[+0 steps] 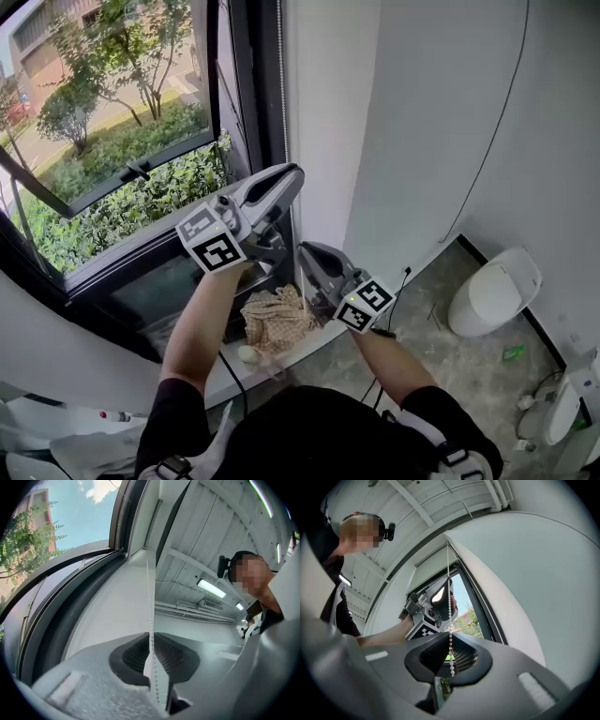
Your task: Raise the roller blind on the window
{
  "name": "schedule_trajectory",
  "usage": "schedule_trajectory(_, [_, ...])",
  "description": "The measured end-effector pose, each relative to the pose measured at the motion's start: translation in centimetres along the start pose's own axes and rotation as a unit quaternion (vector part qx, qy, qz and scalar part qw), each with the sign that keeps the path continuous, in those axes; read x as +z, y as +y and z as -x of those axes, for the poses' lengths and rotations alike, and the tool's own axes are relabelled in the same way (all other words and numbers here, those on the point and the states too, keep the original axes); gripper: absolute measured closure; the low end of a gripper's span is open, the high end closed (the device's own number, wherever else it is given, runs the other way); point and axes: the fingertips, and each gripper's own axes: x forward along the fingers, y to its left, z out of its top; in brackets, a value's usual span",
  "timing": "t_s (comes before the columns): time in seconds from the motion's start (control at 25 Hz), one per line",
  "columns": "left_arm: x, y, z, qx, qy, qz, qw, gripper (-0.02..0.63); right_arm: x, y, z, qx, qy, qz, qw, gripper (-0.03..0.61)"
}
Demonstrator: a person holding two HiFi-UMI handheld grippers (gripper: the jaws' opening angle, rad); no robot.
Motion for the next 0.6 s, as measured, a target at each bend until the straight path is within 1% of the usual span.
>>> schedule_trajectory(0.04, [0.0, 0.0, 0.0, -0.002, 0.001, -0.001, 1.0000, 0.592, 0.0, 0.0, -0.1, 0.001, 0.001, 0.001, 1.000, 0.562])
schedule_trajectory(0.2, [-0.4, -0.2, -0.4, -0.007, 0.014, -0.009, 0.9998, 0.597, -0.2, 0.0, -0.3, 0.003, 0.002, 0.001, 1.000, 0.563])
schedule_trajectory(0.32, [-0.2, 0.1, 0.2, -0.005, -0.010, 0.007, 0.9999, 0.600, -0.5, -0.2, -0.2, 0.002, 0.002, -0.003, 1.000, 0.563])
schedule_trajectory(0.44, [-0.3, 0.7, 1.1, 0.007, -0.035, 0.023, 0.9991, 0.601, -1.1, -0.3, 0.0, 0.002, 0.011, -0.003, 1.000, 0.563])
schedule_trajectory(0.52, [-1.7, 1.0, 1.5, 0.015, -0.030, 0.031, 0.9990, 0.601, -2.7, -0.7, 0.5, -0.003, 0.028, -0.008, 1.000, 0.563])
schedule_trajectory(0.6, [-4.3, 1.4, 2.3, 0.026, -0.006, 0.036, 0.9990, 0.603, -5.5, -1.4, 1.4, -0.017, 0.056, -0.015, 0.998, 0.563])
